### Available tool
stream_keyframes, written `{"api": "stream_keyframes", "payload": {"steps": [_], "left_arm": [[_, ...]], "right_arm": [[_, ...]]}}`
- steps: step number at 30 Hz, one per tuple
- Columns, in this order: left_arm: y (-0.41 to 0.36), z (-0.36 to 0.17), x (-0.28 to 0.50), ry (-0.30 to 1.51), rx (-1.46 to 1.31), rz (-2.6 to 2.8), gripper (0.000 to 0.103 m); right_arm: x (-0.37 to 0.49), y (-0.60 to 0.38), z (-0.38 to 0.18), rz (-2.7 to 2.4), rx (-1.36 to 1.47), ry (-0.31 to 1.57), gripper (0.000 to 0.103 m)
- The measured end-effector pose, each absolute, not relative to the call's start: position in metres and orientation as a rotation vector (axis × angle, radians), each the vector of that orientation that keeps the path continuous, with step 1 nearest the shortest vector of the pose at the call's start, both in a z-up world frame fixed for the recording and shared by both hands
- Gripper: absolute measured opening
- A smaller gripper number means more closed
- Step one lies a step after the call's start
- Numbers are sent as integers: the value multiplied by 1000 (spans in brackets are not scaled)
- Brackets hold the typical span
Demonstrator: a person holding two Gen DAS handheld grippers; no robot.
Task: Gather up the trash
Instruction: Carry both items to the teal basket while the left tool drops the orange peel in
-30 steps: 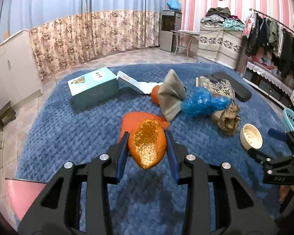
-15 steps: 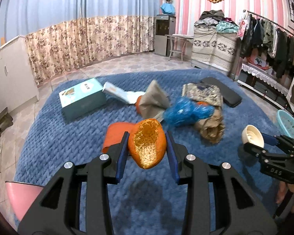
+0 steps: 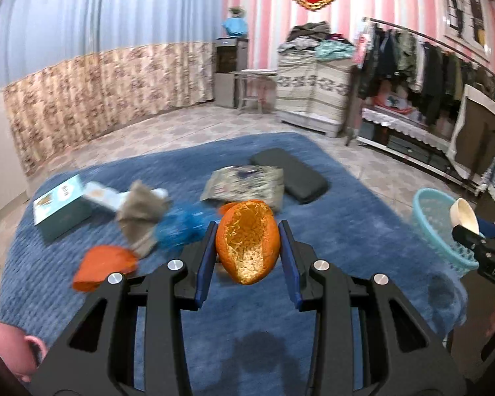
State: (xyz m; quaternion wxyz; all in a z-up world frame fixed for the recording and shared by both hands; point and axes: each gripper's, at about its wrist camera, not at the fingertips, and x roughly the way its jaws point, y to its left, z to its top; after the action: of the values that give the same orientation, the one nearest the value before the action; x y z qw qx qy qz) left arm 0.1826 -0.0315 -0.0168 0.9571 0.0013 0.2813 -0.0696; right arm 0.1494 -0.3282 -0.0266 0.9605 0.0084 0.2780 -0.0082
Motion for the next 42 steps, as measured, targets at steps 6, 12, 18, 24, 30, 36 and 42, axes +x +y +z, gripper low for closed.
{"api": "stream_keyframes", "payload": {"steps": [6, 12, 18, 24, 30, 36, 42], "left_arm": [[-87, -4, 186, 537, 28, -239, 36], [-138, 3, 189, 519, 56, -334, 36], [-188, 1, 193, 511, 81, -407, 36], [-231, -6, 199, 508, 98, -470, 36], [-276, -18, 207, 517, 116, -557, 37], [-319, -36, 217, 533, 164, -613, 37], [-351, -61, 225, 571, 212, -676, 37]], "right_arm": [[127, -383, -9, -138, 40, 511, 61], [112, -424, -3, -226, 63, 484, 61], [104, -460, -11, -293, 104, 485, 61], [102, -484, -19, -349, 118, 490, 61], [101, -504, -30, -384, 138, 507, 61], [103, -518, -42, -411, 155, 526, 61], [108, -525, -52, -424, 164, 551, 61]]}}
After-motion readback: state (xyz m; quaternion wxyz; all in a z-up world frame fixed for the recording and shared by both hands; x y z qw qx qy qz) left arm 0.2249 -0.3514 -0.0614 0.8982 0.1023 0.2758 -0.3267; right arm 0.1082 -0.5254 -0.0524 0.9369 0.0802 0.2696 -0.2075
